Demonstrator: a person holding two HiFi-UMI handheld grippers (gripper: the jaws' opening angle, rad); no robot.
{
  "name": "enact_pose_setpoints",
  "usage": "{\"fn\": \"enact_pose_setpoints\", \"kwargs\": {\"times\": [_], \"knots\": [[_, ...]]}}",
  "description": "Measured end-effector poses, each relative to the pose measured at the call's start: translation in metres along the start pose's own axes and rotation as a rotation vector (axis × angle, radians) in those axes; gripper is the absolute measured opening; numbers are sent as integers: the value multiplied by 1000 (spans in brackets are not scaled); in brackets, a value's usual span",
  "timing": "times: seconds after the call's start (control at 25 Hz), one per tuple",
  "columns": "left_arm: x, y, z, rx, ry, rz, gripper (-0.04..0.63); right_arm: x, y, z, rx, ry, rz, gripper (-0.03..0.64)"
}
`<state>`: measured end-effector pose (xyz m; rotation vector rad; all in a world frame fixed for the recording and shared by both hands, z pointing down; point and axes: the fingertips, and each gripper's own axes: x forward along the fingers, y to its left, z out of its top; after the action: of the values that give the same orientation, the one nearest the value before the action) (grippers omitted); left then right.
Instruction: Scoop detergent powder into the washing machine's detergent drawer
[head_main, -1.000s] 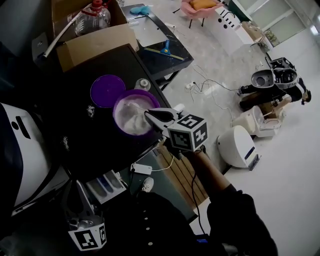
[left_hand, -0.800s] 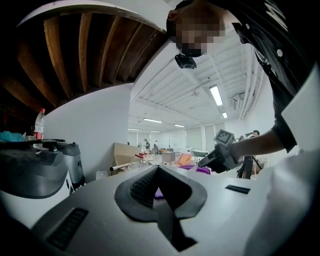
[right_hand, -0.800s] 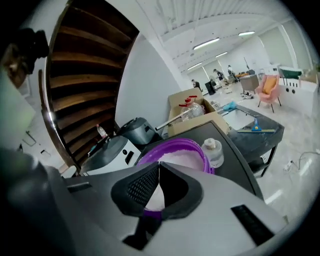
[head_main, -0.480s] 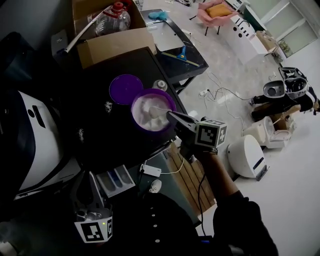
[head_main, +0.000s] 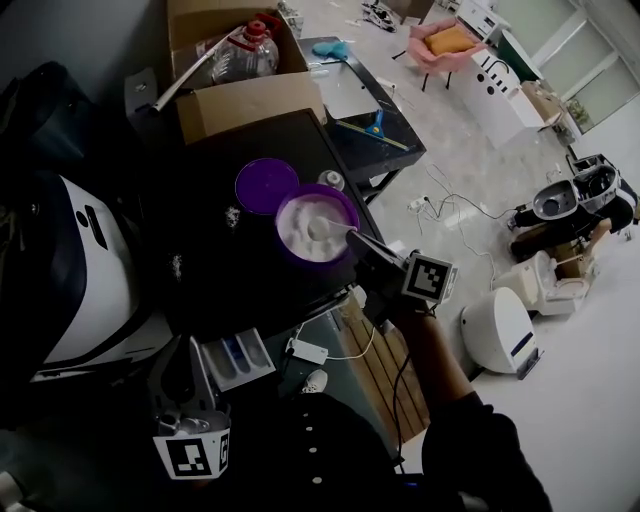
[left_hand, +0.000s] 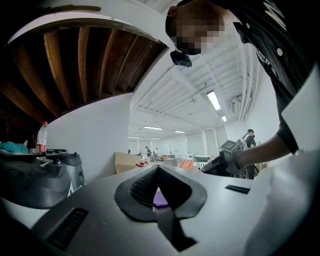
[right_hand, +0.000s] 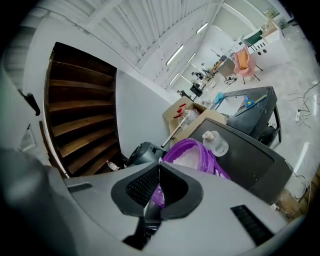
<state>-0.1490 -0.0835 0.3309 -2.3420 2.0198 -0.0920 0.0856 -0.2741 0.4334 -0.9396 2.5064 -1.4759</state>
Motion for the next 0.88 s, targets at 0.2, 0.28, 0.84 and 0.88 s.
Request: {"fn": "enact_pose_setpoints", "kwargs": {"times": [0.2, 0.28, 0.84, 0.88], "knots": [[-6, -5, 8, 10, -16, 2, 5, -6, 14, -1, -1, -5, 39, 31], [-9, -5, 9, 14, -21, 6, 5, -9, 25, -3, -7, -4, 64, 31], [-39, 10, 22, 33, -54, 105, 5, -13, 108, -66, 65, 125, 274, 31], [-43, 11, 22, 36, -49, 114, 5, -14, 112, -73, 66, 142, 286, 31]]}}
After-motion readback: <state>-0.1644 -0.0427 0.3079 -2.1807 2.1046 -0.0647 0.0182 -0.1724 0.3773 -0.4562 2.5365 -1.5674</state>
